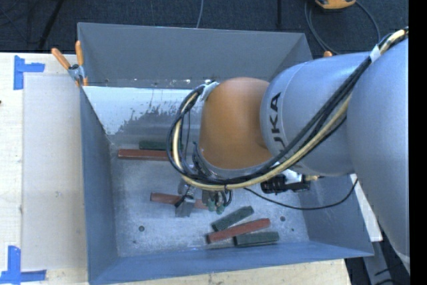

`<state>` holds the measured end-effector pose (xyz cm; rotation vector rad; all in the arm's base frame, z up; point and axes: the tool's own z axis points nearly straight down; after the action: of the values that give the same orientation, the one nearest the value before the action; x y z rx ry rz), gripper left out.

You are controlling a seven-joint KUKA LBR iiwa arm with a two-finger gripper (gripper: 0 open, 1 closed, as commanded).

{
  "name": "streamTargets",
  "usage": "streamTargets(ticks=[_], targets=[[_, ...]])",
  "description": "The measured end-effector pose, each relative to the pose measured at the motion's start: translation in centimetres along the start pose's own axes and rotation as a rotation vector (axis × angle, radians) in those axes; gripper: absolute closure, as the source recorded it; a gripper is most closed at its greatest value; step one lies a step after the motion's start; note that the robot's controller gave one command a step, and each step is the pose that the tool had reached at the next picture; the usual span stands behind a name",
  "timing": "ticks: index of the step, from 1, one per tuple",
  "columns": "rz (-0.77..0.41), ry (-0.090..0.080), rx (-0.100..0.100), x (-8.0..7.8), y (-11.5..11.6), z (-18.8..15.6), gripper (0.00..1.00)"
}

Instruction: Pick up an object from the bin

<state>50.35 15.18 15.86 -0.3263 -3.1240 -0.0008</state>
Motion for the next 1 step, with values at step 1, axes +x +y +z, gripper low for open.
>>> streamTargets(ticks=[1], targets=[[0.000,0.002,0.001,0.03,-0.03,-0.78,1.00]])
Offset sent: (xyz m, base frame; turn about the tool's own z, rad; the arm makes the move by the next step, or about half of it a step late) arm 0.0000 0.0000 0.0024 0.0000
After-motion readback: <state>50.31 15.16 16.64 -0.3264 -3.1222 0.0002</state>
